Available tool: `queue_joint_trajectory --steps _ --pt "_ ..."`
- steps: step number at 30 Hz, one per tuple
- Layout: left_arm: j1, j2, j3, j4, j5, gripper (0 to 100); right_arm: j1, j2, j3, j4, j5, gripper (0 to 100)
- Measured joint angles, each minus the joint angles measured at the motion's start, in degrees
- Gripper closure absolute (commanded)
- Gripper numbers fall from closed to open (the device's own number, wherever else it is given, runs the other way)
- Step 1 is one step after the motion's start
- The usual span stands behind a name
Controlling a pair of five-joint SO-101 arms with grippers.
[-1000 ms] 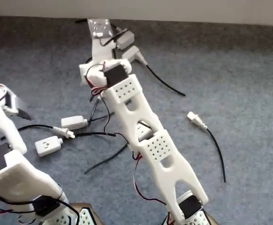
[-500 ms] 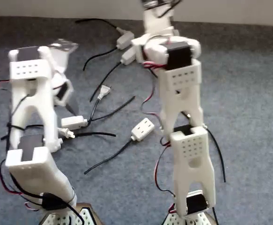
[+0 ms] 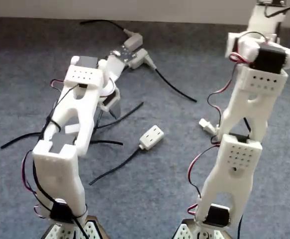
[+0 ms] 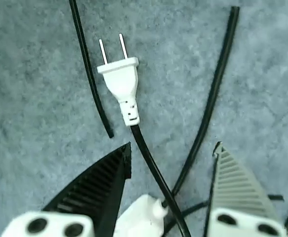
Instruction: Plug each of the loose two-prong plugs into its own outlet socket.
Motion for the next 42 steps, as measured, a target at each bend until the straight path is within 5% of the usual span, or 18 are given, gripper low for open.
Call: queue_joint_trajectory --steps 13,19,26,42 --pt "1.1 14.3 -19.9 -1.6 19.5 74 7.3 -0.1 13.1 0.0 0.0 83.6" --pt "0.8 18.9 -21.4 -1.6 17.6 74 7.9 -0.1 16.5 0.0 0.0 83.6" --pt "1.3 20.5 -21.7 -1.5 16.9 89 7.9 -0.1 16.5 0.0 0.0 83.6" --pt "1.5 20.6 -24.1 2.3 16.9 90 8.4 -0.1 16.5 0.0 0.0 83.6"
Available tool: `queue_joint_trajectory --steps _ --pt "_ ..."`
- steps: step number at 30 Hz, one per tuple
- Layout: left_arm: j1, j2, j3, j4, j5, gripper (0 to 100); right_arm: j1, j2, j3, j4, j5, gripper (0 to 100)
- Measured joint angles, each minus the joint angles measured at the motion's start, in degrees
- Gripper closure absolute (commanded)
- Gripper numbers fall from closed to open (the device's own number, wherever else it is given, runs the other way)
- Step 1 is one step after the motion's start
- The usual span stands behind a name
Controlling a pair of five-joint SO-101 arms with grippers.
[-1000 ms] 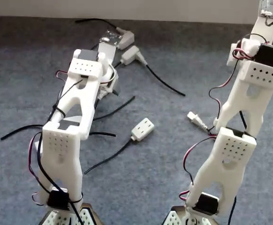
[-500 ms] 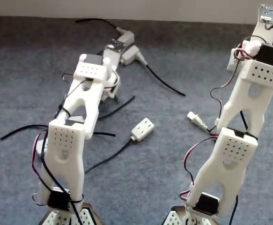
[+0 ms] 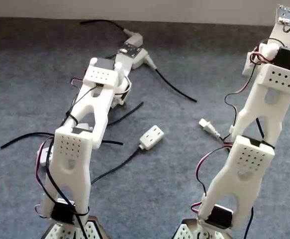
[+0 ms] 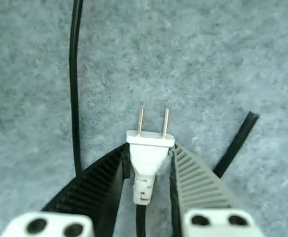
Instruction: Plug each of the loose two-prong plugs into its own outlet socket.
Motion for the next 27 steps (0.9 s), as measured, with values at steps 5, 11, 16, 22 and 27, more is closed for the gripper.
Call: queue_joint_trajectory --steps 5,11,16,22,27 --pt "-0.3 -2.2 -9.3 11.3 3.5 90 0.4 0.0 0.0 0.0 0.0 83.6" --pt "3.8 -8.6 -14.2 19.1 3.7 90 0.5 0.0 0.1 0.0 0.0 83.6" --pt "8.4 -18.4 -4.5 19.3 1.6 90 0.7 0.0 0.1 0.0 0.0 83.6" --pt "16.4 -37.2 13.7 19.3 1.2 90 0.7 0.0 0.1 0.0 0.0 83.6" --pt "16.4 -52.8 30.4 19.3 -2.6 90 0.9 0.0 1.1 0.0 0.0 83.6"
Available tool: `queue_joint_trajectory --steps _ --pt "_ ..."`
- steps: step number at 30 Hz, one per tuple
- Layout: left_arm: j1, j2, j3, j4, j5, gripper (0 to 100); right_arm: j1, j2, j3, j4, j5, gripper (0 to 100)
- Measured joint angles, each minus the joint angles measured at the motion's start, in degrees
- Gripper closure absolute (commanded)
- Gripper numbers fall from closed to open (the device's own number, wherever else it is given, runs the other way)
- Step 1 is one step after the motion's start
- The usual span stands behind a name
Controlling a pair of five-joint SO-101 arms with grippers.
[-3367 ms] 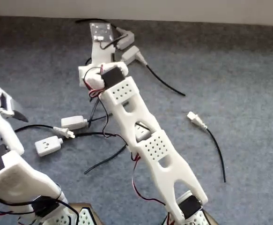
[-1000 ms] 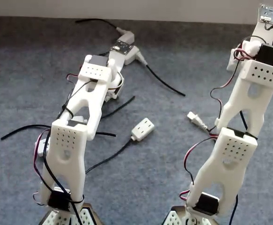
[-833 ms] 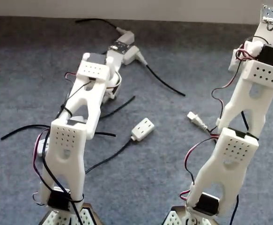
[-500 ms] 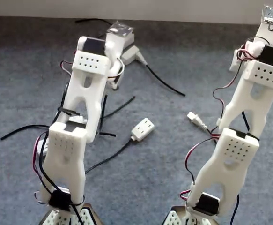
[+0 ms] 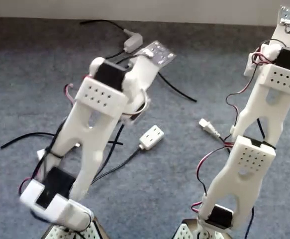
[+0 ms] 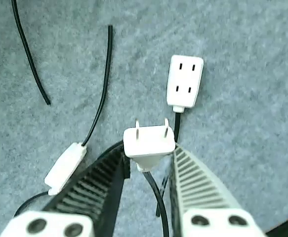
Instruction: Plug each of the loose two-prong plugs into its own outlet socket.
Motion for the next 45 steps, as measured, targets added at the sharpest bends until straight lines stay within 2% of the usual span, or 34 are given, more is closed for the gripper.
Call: queue_joint_trajectory --steps 6,11,14,20,23,26,35,45 --pt "-4.5 -13.1 22.9 0.1 -8.0 90 1.0 0.0 6.9 0.0 0.0 83.6" --pt "-4.3 -16.2 38.7 -1.0 -10.9 90 1.0 0.0 11.8 0.0 0.0 83.6" --pt "-5.3 -16.5 48.5 -7.3 -11.3 90 1.1 0.0 12.3 0.0 0.0 83.6" --pt "-6.2 -16.6 65.3 -25.5 -11.3 89 2.6 0.0 12.3 0.0 0.0 83.6" --pt "-6.2 -17.1 69.5 -32.5 -11.2 84 3.3 0.0 12.3 0.0 0.0 83.6" --pt "-6.3 -17.3 70.2 -35.2 -9.9 78 4.3 0.0 12.3 0.0 0.0 83.6" --pt "-8.5 -20.7 71.9 -36.4 -7.5 77 6.5 0.0 12.3 0.0 0.0 83.6" --pt "-8.6 -41.9 85.0 -38.0 -6.1 77 6.5 0.0 12.3 0.0 0.0 83.6"
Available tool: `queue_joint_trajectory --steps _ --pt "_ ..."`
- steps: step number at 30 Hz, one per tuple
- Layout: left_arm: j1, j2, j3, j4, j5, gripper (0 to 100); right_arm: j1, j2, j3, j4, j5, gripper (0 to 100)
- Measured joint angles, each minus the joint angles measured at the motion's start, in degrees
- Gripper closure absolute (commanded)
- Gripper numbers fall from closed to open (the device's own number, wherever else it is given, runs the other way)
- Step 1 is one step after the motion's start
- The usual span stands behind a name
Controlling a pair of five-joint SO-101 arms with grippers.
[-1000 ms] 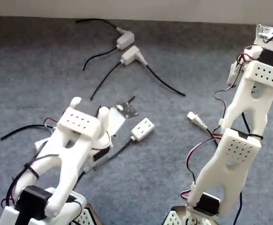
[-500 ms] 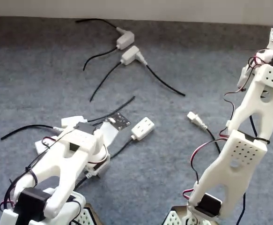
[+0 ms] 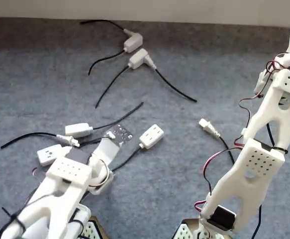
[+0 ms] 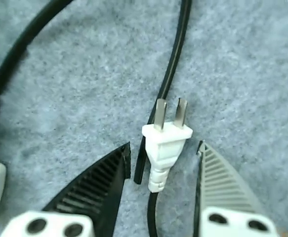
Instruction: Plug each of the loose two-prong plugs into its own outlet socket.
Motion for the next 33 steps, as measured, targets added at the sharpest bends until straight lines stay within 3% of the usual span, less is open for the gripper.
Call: queue_joint_trajectory --steps 5,12,27,33 --pt "1.9 -9.1 3.5 -0.1 3.3 77 0.0 0.0 0.0 0.0 0.0 83.6" --pt "7.3 -11.1 3.8 -0.1 8.4 77 0.1 0.0 0.0 0.0 0.0 83.6" --pt "7.4 -11.2 3.8 1.6 8.7 77 0.4 0.0 0.0 0.0 0.0 83.6" --pt "7.4 -11.2 3.8 1.6 8.3 86 0.4 0.0 0.0 0.0 0.0 83.6"
